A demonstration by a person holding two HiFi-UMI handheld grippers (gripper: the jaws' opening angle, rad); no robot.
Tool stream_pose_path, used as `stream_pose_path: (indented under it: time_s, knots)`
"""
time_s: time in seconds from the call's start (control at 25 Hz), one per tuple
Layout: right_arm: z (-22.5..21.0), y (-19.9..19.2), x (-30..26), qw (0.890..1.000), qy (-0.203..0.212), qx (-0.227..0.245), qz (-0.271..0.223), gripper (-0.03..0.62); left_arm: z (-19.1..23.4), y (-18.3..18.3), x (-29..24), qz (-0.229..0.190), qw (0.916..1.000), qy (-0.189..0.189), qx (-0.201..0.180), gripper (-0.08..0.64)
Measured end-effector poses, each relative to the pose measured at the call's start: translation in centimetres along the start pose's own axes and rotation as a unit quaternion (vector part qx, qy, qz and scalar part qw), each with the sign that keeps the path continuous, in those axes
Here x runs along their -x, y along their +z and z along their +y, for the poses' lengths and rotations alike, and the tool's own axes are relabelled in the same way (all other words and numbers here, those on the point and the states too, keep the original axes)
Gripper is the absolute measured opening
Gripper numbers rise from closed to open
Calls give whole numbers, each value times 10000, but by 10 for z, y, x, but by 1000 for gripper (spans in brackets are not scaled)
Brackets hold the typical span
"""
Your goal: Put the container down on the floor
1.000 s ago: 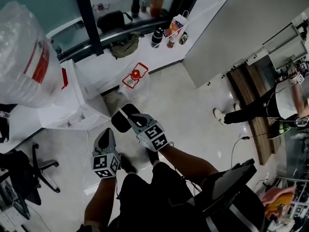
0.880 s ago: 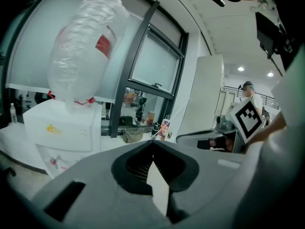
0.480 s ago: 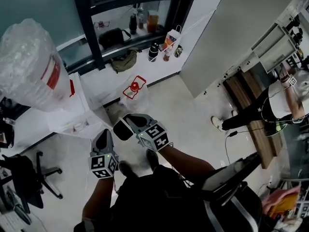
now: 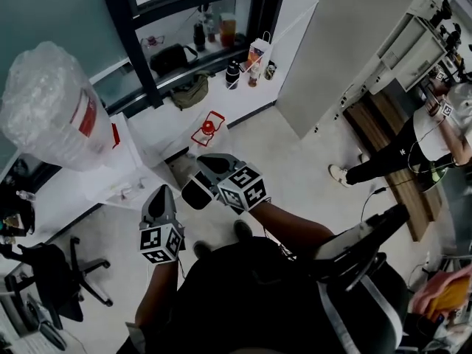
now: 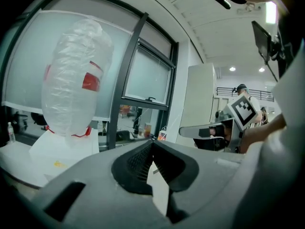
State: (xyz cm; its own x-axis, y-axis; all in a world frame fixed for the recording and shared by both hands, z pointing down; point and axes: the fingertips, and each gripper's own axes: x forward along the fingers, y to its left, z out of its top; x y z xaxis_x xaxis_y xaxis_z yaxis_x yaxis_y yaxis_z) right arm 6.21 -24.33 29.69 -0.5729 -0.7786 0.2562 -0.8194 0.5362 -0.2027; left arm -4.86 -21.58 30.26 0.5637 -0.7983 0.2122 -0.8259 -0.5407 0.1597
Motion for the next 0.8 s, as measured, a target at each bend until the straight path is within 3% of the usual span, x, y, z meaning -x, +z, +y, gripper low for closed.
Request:
stream_pose_path:
  time_s: [0.8]
  knots:
    - [3,27,14,9993,-6,363,-38,8,3,29,9,-150,9997,159,-75,11]
